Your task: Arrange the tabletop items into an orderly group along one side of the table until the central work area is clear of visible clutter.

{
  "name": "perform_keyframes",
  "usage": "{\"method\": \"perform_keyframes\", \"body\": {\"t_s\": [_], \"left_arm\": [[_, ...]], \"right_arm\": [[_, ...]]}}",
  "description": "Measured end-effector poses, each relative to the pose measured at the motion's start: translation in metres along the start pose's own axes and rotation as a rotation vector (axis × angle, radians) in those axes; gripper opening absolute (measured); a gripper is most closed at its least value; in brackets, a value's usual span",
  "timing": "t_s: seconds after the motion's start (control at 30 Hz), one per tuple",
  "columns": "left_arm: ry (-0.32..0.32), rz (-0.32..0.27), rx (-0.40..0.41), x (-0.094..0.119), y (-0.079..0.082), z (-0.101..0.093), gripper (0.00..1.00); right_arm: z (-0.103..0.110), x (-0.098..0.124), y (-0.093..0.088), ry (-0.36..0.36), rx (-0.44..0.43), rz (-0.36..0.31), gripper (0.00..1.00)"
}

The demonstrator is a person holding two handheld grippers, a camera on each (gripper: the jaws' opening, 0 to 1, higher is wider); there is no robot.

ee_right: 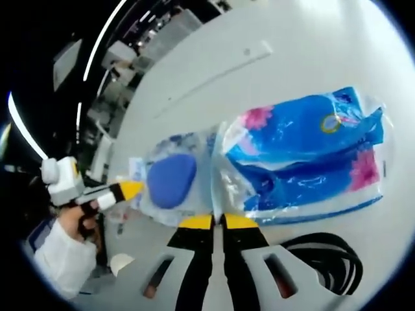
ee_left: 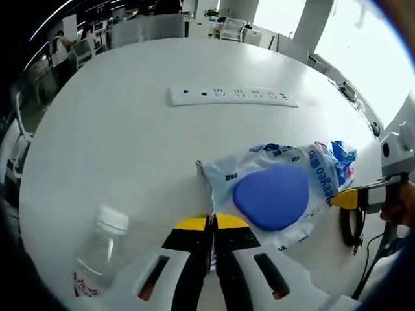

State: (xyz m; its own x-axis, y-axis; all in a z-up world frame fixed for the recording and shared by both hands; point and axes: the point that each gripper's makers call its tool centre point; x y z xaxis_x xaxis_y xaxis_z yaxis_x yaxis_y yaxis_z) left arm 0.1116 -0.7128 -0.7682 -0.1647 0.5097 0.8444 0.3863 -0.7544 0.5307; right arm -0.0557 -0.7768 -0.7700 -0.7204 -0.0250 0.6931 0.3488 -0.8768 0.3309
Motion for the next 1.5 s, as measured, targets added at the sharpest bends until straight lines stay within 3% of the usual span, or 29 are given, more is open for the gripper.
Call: {"method": "perform_keyframes", "body": {"t_s": [0.27,0.37,0.57,0.7,0.73,0.83,0.87,0.97,1.0,1.13,1.27,1.3,1.4,1.5], "left_arm": [[0.024,-0.004,0.011,-0.002,-0.003,0.001,0.0],[0.031,-0.008,0.006,-0.001,-0.003,0.001,0.0],[0.034,-0.013,0.001,-0.001,-0.002,0.001,0.0],[0.044,-0.008,0.008,-0.001,-0.002,0.001,0.03],[0.061,-0.008,0.01,-0.001,-0.002,0.003,0.06],[0.068,-0.019,-0.019,0.001,-0.001,-0.001,0.25],[0.076,-0.028,-0.031,0.002,-0.001,-0.002,0.34],[0.1,-0.08,-0.036,0.012,0.005,0.002,0.47],[0.092,-0.117,-0.012,0.017,0.011,0.0,0.5],[0.091,-0.15,-0.009,0.033,0.015,-0.001,0.55],[0.03,-0.192,0.003,0.048,0.016,-0.013,0.87],[0.001,-0.238,-0.018,0.054,0.019,-0.02,0.93],[-0.011,-0.287,-0.048,0.072,0.018,-0.028,0.99],[-0.021,-0.305,-0.016,0.091,0.011,-0.034,1.0]], "right_arm": [[0.003,0.004,-0.004,0.038,0.027,-0.004,0.14],[0.011,0.009,-0.006,0.078,-0.007,-0.012,0.19],[0.025,0.033,-0.016,0.138,0.008,-0.031,0.2],[0.022,0.052,-0.019,0.163,-0.01,-0.08,0.22],[0.022,0.056,-0.019,0.172,-0.02,-0.09,0.23],[0.024,0.071,-0.02,0.214,-0.047,-0.12,0.25],[0.025,0.078,-0.018,0.235,-0.046,-0.13,0.26],[0.024,0.093,-0.013,0.25,-0.029,-0.158,0.28],[0.024,0.1,-0.009,0.259,-0.014,-0.178,0.3],[0.02,0.125,-0.002,0.286,-0.02,-0.23,0.35],[0.013,0.146,-0.004,0.292,-0.02,-0.269,0.4],[0.012,0.15,-0.005,0.293,-0.014,-0.276,0.41],[0.005,0.168,-0.003,0.268,0.072,-0.34,0.47],[0.004,0.18,-0.01,0.268,0.082,-0.333,0.51]]}}
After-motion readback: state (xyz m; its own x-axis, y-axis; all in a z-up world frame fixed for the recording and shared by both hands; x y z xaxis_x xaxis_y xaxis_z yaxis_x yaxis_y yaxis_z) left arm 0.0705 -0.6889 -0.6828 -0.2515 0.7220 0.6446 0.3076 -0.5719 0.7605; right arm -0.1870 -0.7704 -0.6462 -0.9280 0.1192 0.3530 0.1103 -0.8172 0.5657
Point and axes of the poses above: the point that each gripper's makers call its tool centre point, and the gripper's own axes: x roughly backward along the fingers, z roughly to its left, y roughly out of its top, and after that the axes turned 5 degrees about y, right-handed
